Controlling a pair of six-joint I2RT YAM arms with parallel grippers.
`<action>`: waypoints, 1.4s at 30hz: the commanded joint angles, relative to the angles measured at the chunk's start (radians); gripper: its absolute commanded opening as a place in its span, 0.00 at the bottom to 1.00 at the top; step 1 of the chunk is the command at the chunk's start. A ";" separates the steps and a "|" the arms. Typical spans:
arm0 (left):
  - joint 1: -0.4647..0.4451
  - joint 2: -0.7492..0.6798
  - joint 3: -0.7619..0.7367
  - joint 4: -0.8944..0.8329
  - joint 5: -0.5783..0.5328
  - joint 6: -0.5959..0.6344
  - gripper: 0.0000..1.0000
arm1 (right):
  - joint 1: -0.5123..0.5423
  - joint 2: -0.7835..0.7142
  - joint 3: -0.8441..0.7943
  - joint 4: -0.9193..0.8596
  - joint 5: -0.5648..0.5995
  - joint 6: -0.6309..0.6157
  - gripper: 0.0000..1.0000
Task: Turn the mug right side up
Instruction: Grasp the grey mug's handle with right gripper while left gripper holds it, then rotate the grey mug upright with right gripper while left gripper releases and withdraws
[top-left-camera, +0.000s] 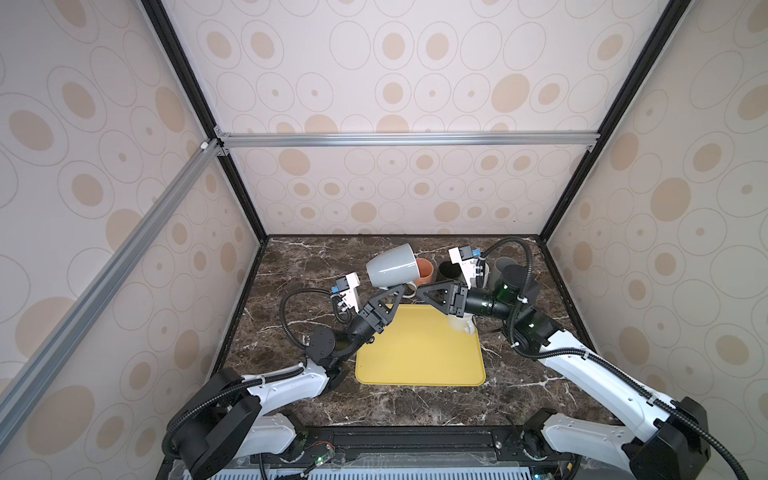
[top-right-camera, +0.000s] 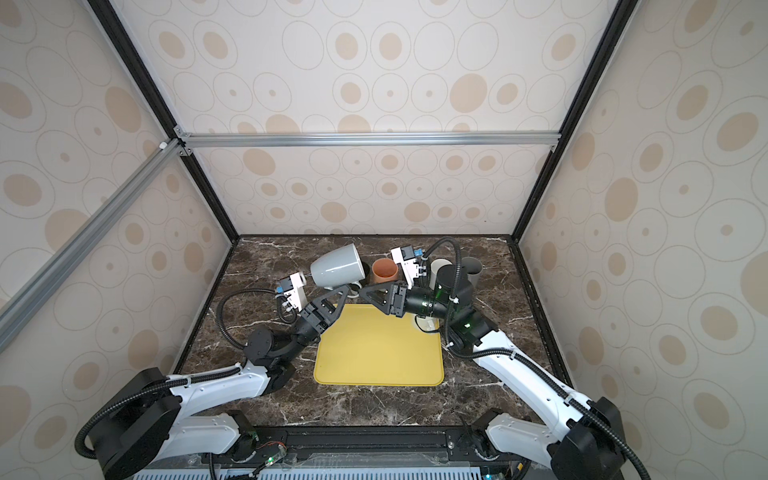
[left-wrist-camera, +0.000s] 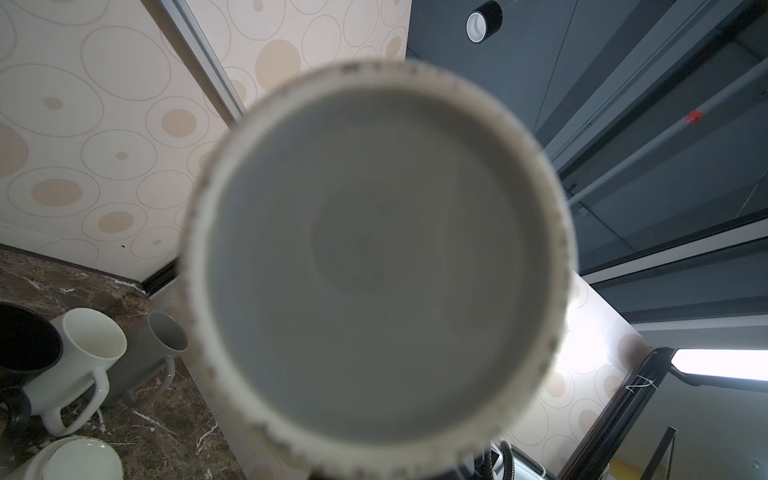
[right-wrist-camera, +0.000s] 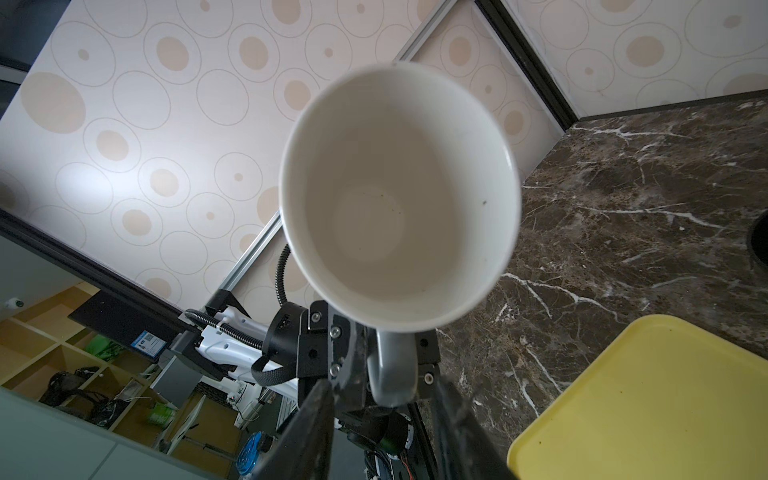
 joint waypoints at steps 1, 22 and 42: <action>0.011 -0.006 0.021 0.167 0.029 -0.034 0.00 | 0.013 0.023 0.031 0.036 0.008 -0.007 0.39; 0.008 0.034 0.002 0.233 0.037 -0.053 0.00 | 0.077 0.090 0.086 0.054 0.020 0.000 0.27; 0.046 -0.315 -0.085 -0.345 -0.141 0.170 1.00 | 0.107 0.157 0.221 -0.166 0.159 -0.099 0.00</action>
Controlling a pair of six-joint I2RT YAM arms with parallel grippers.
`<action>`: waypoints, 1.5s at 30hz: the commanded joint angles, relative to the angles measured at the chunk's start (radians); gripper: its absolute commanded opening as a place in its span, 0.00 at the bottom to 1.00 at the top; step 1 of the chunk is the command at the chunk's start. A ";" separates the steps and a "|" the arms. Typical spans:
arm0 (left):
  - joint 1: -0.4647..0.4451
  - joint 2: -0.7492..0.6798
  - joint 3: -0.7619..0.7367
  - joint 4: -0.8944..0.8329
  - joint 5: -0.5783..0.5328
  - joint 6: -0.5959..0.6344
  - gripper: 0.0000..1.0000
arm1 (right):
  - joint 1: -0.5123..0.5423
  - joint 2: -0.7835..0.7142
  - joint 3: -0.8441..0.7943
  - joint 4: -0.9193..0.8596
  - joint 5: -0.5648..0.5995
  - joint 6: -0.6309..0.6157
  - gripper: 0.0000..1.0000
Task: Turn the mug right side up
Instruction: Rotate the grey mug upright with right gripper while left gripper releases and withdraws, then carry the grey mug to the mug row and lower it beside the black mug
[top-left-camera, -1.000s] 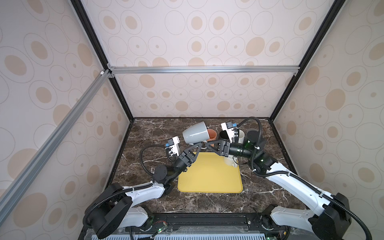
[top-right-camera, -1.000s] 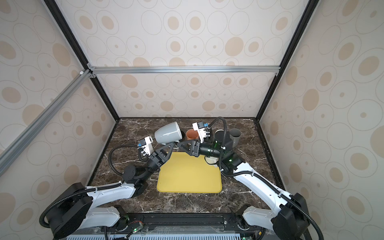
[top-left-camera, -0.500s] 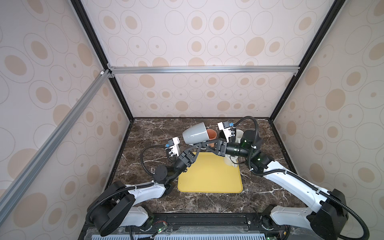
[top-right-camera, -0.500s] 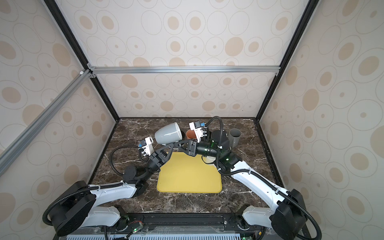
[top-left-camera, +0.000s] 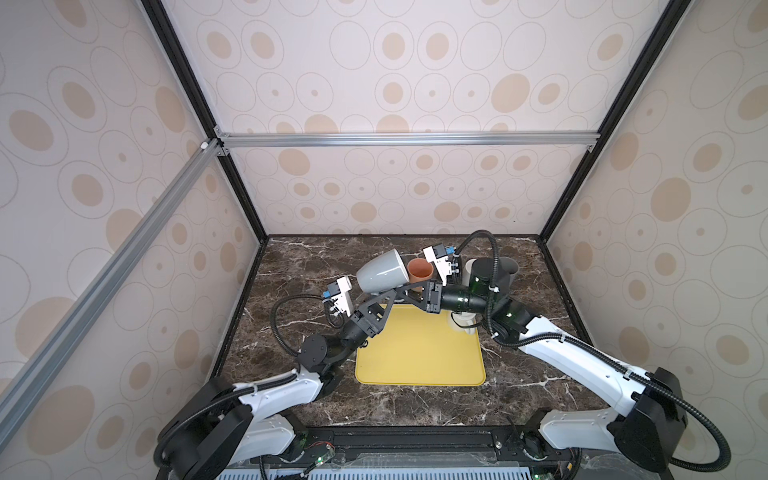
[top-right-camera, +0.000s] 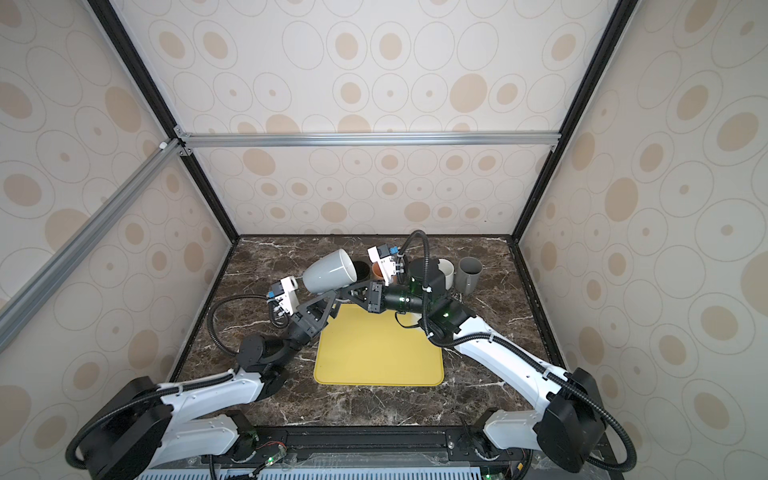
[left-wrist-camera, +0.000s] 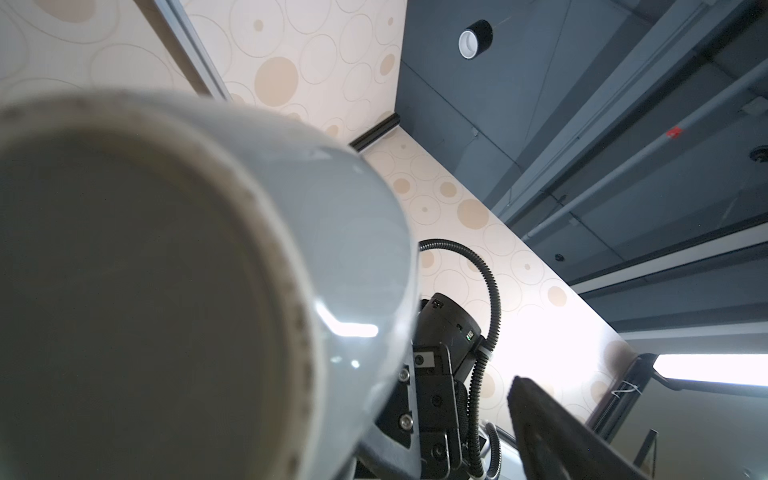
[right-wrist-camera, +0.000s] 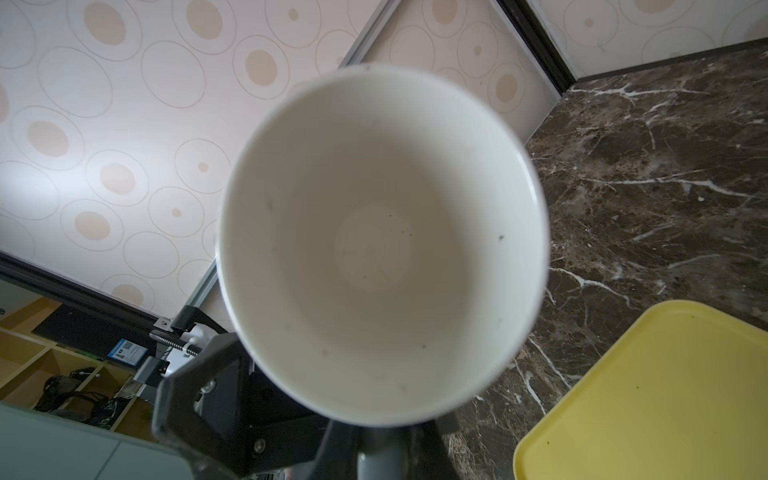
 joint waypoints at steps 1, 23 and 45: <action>0.021 -0.206 0.005 -0.352 -0.144 0.190 1.00 | 0.002 0.013 0.106 -0.093 0.079 -0.078 0.00; 0.028 -0.798 0.073 -1.339 -0.472 0.467 1.00 | 0.140 0.617 0.884 -0.731 0.814 -0.411 0.00; 0.028 -0.809 0.056 -1.363 -0.425 0.461 1.00 | 0.182 1.096 1.353 -0.919 0.972 -0.420 0.00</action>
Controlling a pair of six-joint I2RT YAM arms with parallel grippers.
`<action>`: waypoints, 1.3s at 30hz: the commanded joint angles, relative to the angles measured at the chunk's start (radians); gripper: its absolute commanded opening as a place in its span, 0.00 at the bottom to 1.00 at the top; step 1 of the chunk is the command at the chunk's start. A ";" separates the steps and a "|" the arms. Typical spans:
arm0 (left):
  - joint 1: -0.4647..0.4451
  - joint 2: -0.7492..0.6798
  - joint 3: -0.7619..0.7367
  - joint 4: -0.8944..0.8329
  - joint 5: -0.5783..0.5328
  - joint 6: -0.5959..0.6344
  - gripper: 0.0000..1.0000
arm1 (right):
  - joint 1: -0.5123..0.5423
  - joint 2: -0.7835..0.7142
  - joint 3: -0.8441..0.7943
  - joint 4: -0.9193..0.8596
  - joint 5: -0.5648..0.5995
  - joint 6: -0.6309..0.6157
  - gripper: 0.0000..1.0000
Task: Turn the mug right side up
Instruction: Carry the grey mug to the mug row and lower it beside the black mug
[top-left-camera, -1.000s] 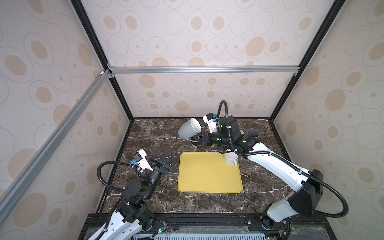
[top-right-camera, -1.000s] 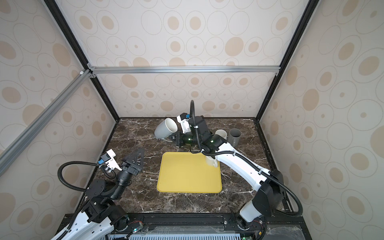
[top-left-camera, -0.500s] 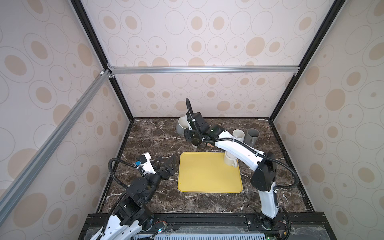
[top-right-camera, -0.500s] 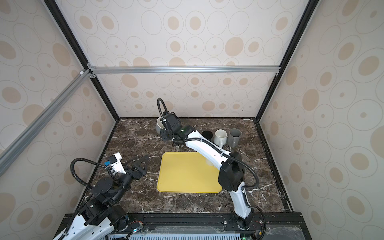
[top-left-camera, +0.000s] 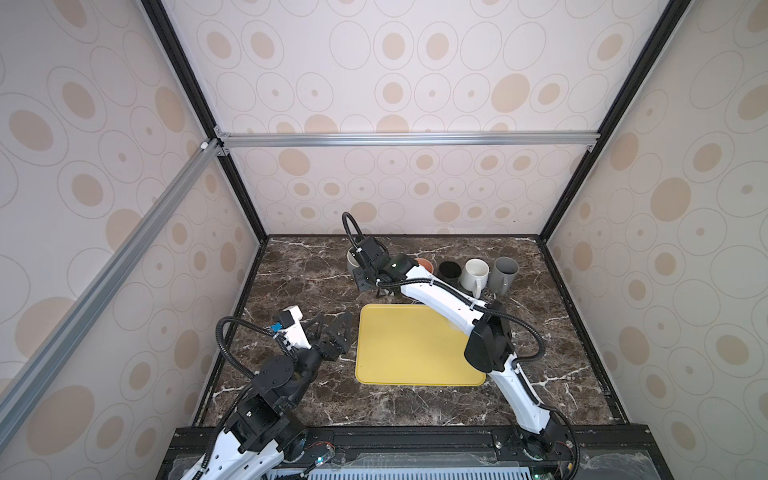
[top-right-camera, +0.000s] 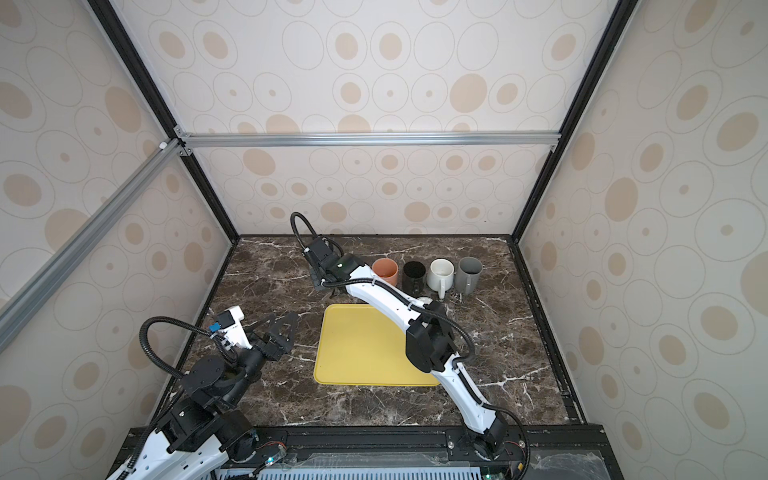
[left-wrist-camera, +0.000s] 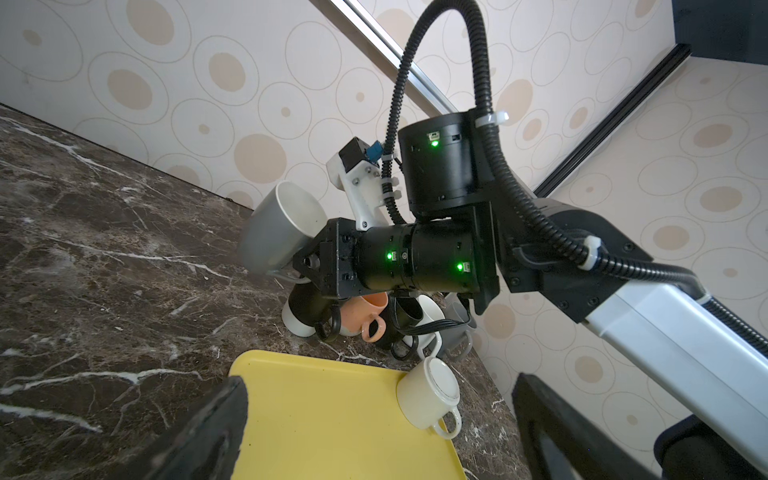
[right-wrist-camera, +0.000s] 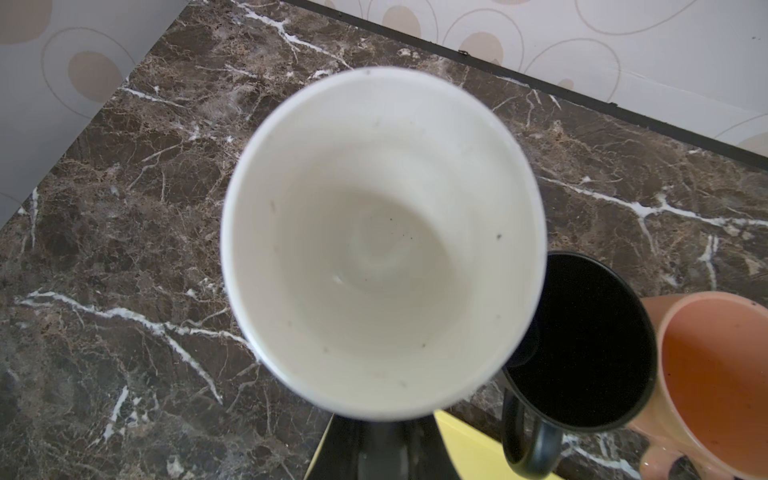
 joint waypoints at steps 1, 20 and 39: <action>0.006 -0.004 0.015 -0.005 0.013 0.000 1.00 | -0.001 0.038 0.069 -0.006 0.060 -0.009 0.00; 0.006 0.033 -0.012 0.039 0.047 -0.025 1.00 | -0.005 0.108 0.083 -0.037 0.048 0.006 0.00; 0.006 0.046 -0.032 0.065 0.061 -0.038 1.00 | -0.030 0.090 0.017 -0.036 0.011 0.026 0.00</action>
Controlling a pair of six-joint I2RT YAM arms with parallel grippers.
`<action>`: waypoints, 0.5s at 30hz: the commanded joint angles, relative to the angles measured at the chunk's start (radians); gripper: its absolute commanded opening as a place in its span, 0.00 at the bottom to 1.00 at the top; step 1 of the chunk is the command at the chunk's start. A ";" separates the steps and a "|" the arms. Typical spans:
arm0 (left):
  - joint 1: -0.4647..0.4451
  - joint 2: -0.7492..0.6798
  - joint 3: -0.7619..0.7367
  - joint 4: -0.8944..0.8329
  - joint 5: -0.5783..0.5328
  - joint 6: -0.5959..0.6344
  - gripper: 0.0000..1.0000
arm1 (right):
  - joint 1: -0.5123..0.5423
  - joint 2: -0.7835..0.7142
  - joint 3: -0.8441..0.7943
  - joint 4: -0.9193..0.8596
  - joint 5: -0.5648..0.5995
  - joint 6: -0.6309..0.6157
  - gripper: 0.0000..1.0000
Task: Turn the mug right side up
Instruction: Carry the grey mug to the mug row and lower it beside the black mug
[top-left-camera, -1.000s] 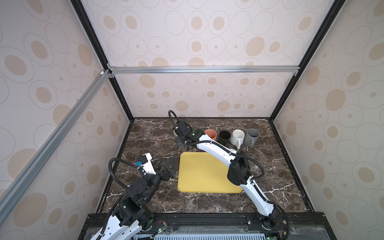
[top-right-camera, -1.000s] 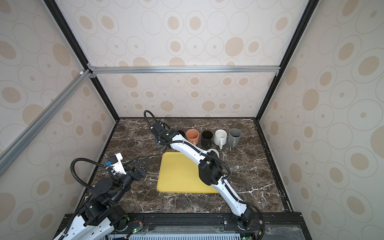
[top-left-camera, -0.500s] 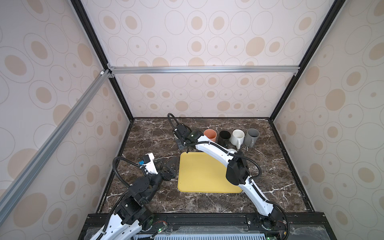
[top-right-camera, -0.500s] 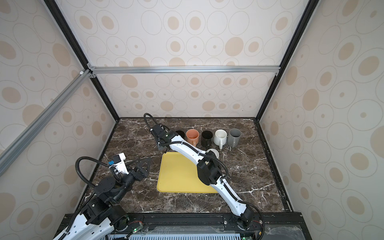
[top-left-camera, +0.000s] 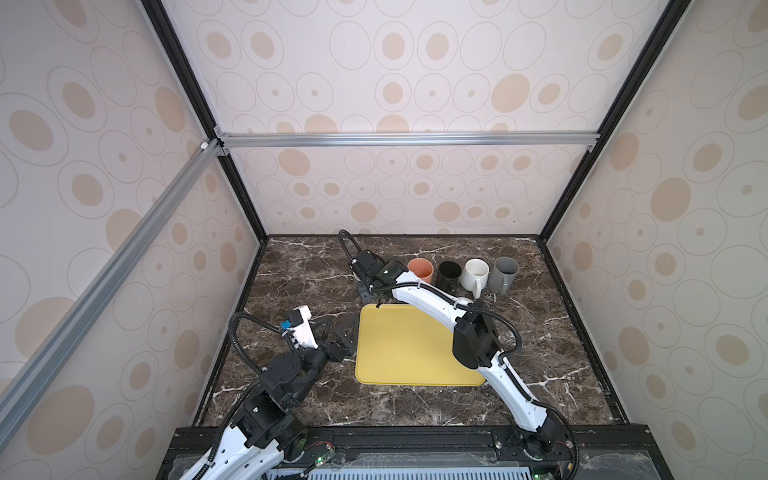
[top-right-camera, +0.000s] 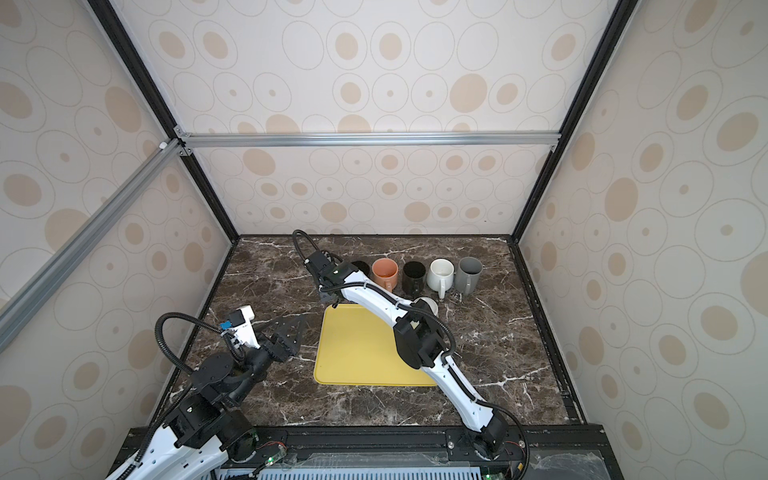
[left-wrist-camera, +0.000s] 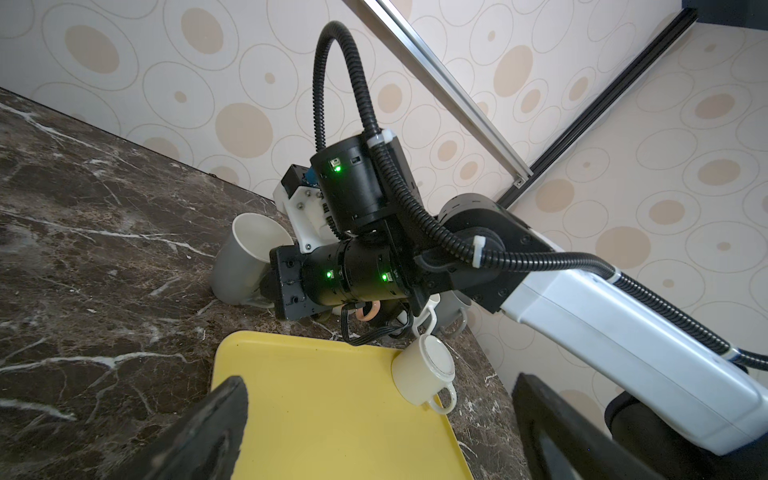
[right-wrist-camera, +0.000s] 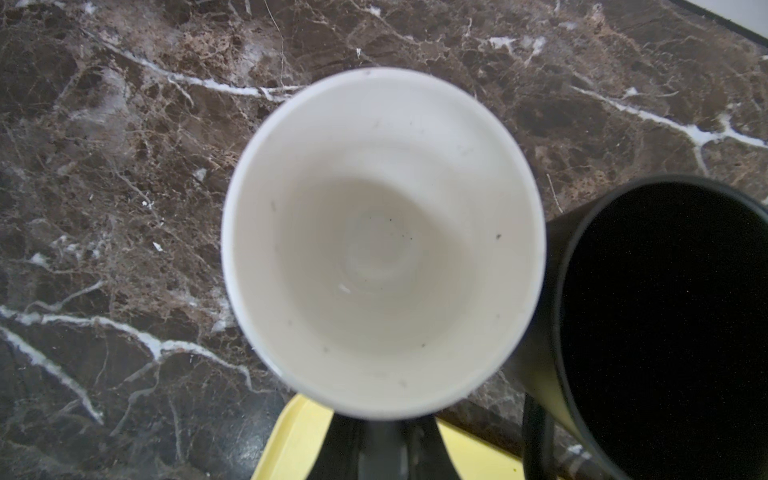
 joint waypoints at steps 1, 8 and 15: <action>0.006 0.001 -0.002 0.025 0.003 -0.014 1.00 | -0.010 -0.033 0.005 0.026 0.007 0.015 0.01; 0.006 0.011 -0.005 0.034 0.003 -0.015 1.00 | -0.013 -0.035 0.007 0.012 0.007 0.007 0.13; 0.005 0.008 -0.013 0.038 0.006 -0.026 1.00 | -0.013 -0.040 0.006 0.006 0.000 0.002 0.18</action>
